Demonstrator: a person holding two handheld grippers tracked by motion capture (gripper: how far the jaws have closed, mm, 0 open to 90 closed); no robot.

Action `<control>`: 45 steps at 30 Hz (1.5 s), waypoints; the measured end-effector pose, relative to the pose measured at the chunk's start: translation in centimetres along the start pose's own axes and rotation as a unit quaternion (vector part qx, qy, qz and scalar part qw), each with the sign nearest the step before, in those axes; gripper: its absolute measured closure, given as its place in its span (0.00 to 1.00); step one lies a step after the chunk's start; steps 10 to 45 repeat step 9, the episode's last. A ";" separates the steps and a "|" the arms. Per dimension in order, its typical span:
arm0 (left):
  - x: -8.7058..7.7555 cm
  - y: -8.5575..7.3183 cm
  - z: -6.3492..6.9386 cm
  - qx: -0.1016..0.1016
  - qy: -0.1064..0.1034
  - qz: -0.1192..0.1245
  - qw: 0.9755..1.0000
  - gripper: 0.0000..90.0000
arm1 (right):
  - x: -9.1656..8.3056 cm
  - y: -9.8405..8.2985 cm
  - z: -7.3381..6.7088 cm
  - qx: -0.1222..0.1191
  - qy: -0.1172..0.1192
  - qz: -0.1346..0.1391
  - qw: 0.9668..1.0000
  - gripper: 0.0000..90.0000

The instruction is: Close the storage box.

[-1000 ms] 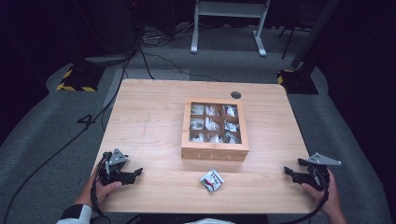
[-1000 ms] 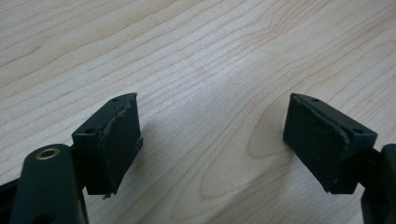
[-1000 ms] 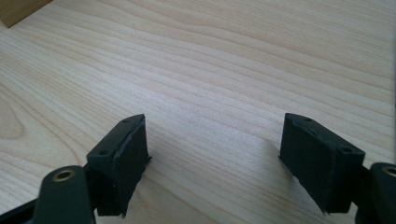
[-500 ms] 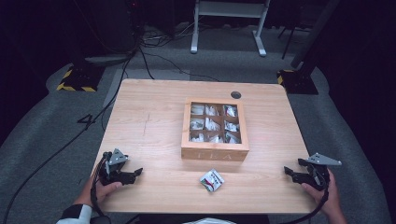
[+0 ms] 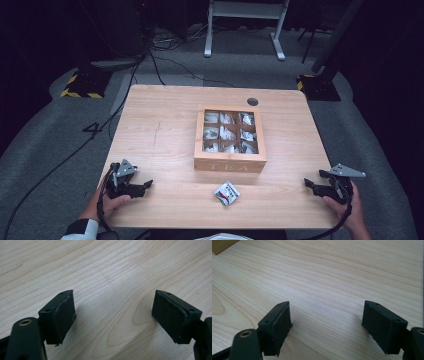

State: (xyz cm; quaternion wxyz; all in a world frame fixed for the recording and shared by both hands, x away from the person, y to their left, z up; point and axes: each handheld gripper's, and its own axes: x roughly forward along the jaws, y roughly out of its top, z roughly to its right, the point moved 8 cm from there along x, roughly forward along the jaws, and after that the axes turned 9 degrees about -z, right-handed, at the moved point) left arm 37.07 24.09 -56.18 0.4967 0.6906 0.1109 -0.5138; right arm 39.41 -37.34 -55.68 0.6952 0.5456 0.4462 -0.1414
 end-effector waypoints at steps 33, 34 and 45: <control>0.0 0.0 0.0 0.000 0.000 0.001 1.000 0.21 | 0.0 0.0 0.0 0.000 0.000 0.000 1.000 0.26; 0.0 0.0 0.0 0.000 0.000 0.001 1.000 0.21 | 0.0 0.0 0.0 0.000 0.000 0.000 1.000 0.26; 0.0 0.0 0.0 0.000 0.000 0.001 1.000 0.21 | 0.0 0.0 0.0 0.000 0.000 0.000 1.000 0.26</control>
